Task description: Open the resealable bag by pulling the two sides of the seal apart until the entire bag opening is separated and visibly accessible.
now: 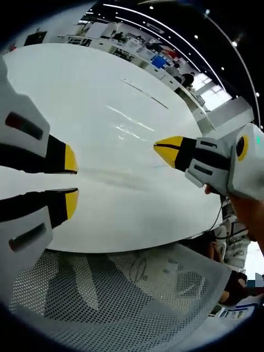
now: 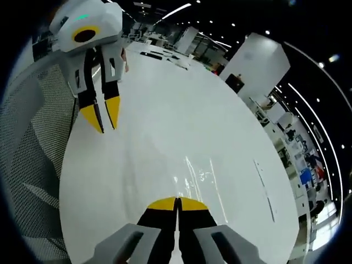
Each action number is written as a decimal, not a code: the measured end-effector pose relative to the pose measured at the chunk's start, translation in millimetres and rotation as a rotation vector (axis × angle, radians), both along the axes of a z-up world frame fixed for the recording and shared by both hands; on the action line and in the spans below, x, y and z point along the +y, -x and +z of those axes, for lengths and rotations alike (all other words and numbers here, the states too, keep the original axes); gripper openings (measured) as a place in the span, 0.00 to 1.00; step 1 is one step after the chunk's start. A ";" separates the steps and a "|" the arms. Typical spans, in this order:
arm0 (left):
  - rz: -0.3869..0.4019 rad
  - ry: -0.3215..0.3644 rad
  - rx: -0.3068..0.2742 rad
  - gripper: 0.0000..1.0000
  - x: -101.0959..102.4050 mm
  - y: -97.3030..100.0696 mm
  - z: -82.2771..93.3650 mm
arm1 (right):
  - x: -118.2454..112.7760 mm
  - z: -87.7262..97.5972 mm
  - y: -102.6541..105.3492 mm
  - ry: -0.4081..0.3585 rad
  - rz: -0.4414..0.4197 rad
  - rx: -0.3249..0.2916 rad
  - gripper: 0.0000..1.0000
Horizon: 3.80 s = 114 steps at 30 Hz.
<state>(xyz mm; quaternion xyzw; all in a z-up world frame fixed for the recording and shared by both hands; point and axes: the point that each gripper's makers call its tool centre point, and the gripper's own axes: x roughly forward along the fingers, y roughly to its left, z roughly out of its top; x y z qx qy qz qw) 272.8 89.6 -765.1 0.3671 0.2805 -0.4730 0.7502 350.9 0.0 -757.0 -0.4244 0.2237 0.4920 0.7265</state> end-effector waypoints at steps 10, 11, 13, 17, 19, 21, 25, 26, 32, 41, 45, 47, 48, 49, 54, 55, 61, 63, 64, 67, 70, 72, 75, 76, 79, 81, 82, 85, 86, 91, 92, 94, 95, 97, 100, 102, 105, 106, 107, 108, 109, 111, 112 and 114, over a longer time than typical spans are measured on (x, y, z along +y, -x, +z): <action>0.009 0.004 0.003 0.07 -2.4 -2.2 -0.4 | -6.1 -9.0 2.5 -0.041 -0.116 0.129 0.00; 0.008 0.004 0.004 0.07 -2.7 -2.0 -0.7 | -6.1 -9.2 2.0 -0.041 -0.121 0.129 0.00; 0.005 0.004 0.005 0.07 -3.3 -1.2 -1.2 | -6.0 -9.3 -0.2 -0.042 -0.145 0.134 0.00; 0.007 0.009 0.001 0.07 -2.7 -1.6 0.4 | -2.8 -9.5 -0.4 -0.061 -0.174 0.147 0.00; 0.028 0.017 0.000 0.07 -0.1 -4.1 1.4 | -0.2 -11.8 3.4 -0.045 -0.155 0.149 0.00; 0.030 0.018 -0.003 0.07 1.1 -4.0 1.4 | -2.9 -15.9 5.2 0.004 -0.128 0.139 0.00; 0.033 0.024 -0.003 0.07 2.5 -2.6 1.6 | -6.3 -18.3 10.6 0.002 -0.139 0.169 0.00; 0.035 0.024 -0.003 0.07 3.2 -2.0 1.4 | -8.4 -19.1 11.4 0.002 -0.139 0.169 0.03; 0.029 0.021 0.003 0.08 4.1 1.0 -0.7 | -18.9 -24.7 21.8 -0.008 -0.180 0.220 0.14; 0.001 0.018 -0.004 0.08 -1.0 3.7 2.6 | -18.3 -21.2 30.7 -0.082 -0.230 0.243 0.29; -0.001 0.019 -0.012 0.09 -1.4 3.1 5.3 | -22.3 -17.9 33.1 -0.080 -0.231 0.225 0.30; 0.004 0.024 -0.020 0.09 -1.5 1.9 6.7 | -21.1 -14.6 33.9 -0.095 -0.236 0.227 0.31; 0.010 0.027 -0.020 0.10 -1.5 1.6 7.1 | -20.5 -12.5 34.1 -0.102 -0.239 0.226 0.31; 0.012 0.029 -0.019 0.11 -1.6 1.5 7.2 | -20.1 -11.5 34.1 -0.105 -0.240 0.223 0.32; 0.057 0.091 -0.001 0.20 -3.1 0.9 10.8 | -19.4 -3.1 31.7 -0.163 -0.279 0.193 0.39; 0.064 0.100 -0.001 0.21 -2.2 1.2 11.7 | -19.6 -2.9 32.6 -0.175 -0.290 0.200 0.41; 0.122 0.130 0.022 0.33 5.8 2.2 10.4 | -21.8 0.8 42.2 -0.301 -0.381 0.245 0.53; 0.169 0.160 0.060 0.38 7.9 5.5 9.2 | -23.6 2.0 43.8 -0.330 -0.403 0.251 0.58; 0.168 0.167 0.063 0.40 8.4 5.8 10.1 | -24.5 2.7 44.9 -0.339 -0.410 0.254 0.60; 0.178 0.172 0.059 0.46 11.1 6.8 11.3 | -28.6 2.2 47.7 -0.353 -0.430 0.259 0.68; 0.226 0.196 0.080 0.55 15.1 5.7 10.3 | -29.7 6.7 50.6 -0.381 -0.444 0.258 0.69; 0.253 0.210 0.087 0.61 17.8 4.9 10.7 | -29.7 10.0 52.6 -0.407 -0.457 0.261 0.71; 0.290 0.236 0.098 0.65 21.3 5.5 11.8 | -29.7 15.5 54.2 -0.453 -0.471 0.246 0.80; 0.317 0.251 0.108 0.66 22.7 5.9 12.8 | -30.6 16.5 55.5 -0.463 -0.480 0.248 0.81; 0.361 0.305 0.115 0.73 26.9 9.0 19.3 | -34.4 21.0 63.0 -0.483 -0.499 0.244 0.85; 0.377 0.308 0.118 0.78 30.3 11.3 19.9 | -35.0 23.3 66.3 -0.504 -0.497 0.231 0.87; 0.383 0.309 0.118 0.79 32.2 13.3 19.6 | -36.6 22.1 69.4 -0.506 -0.504 0.235 0.88; 0.392 0.292 0.106 0.84 36.6 16.3 15.9 | -39.8 18.9 74.4 -0.528 -0.531 0.248 0.90; 0.394 0.295 0.105 0.86 37.4 17.9 15.1 | -40.8 16.7 76.3 -0.540 -0.550 0.260 0.90; 0.403 0.300 0.104 0.88 39.8 23.9 14.4 | -41.8 18.2 83.1 -0.553 -0.569 0.259 0.93; 0.407 0.303 0.101 0.88 40.6 25.0 15.2 | -41.4 21.6 84.8 -0.562 -0.574 0.250 0.93; 0.408 0.317 0.093 0.89 40.4 26.8 17.0 | -41.9 25.4 86.8 -0.574 -0.580 0.230 0.94; 0.407 0.322 0.090 0.89 40.4 27.5 17.3 | -41.8 25.6 88.2 -0.570 -0.576 0.223 0.95; 0.409 0.334 0.089 0.89 39.3 30.0 16.0 | -42.4 23.2 91.2 -0.528 -0.551 0.193 0.96; 0.398 0.313 0.053 0.87 39.6 31.8 13.0 | -40.9 23.6 95.1 -0.534 -0.556 0.187 0.95; 0.384 0.332 0.037 0.88 34.8 33.5 14.5 | -42.7 24.7 94.3 -0.565 -0.583 0.184 0.95; 0.366 0.307 0.030 0.88 32.4 36.1 11.1 | -43.4 21.4 96.9 -0.566 -0.593 0.186 0.95; 0.365 0.305 0.034 0.89 32.8 36.0 10.6 | -43.7 19.8 97.5 -0.561 -0.594 0.186 0.95; 0.369 0.308 0.040 0.89 33.9 35.3 9.6 | -44.7 17.3 98.0 -0.550 -0.593 0.183 0.95; 0.377 0.313 0.048 0.89 35.2 34.8 9.0 | -46.1 15.4 97.1 -0.549 -0.594 0.182 0.95; 0.387 0.322 0.064 0.90 37.0 35.1 8.5 | -47.7 13.7 96.5 -0.547 -0.600 0.184 0.95; 0.391 0.327 0.075 0.94 38.6 35.6 8.3 | -48.6 13.3 97.2 -0.547 -0.609 0.188 0.93; 0.388 0.330 0.077 0.95 39.6 36.3 8.8 | -49.0 13.2 97.4 -0.545 -0.606 0.184 0.92; 0.394 0.338 0.069 0.96 42.8 35.6 9.1 | -48.4 13.1 98.1 -0.543 -0.598 0.175 0.92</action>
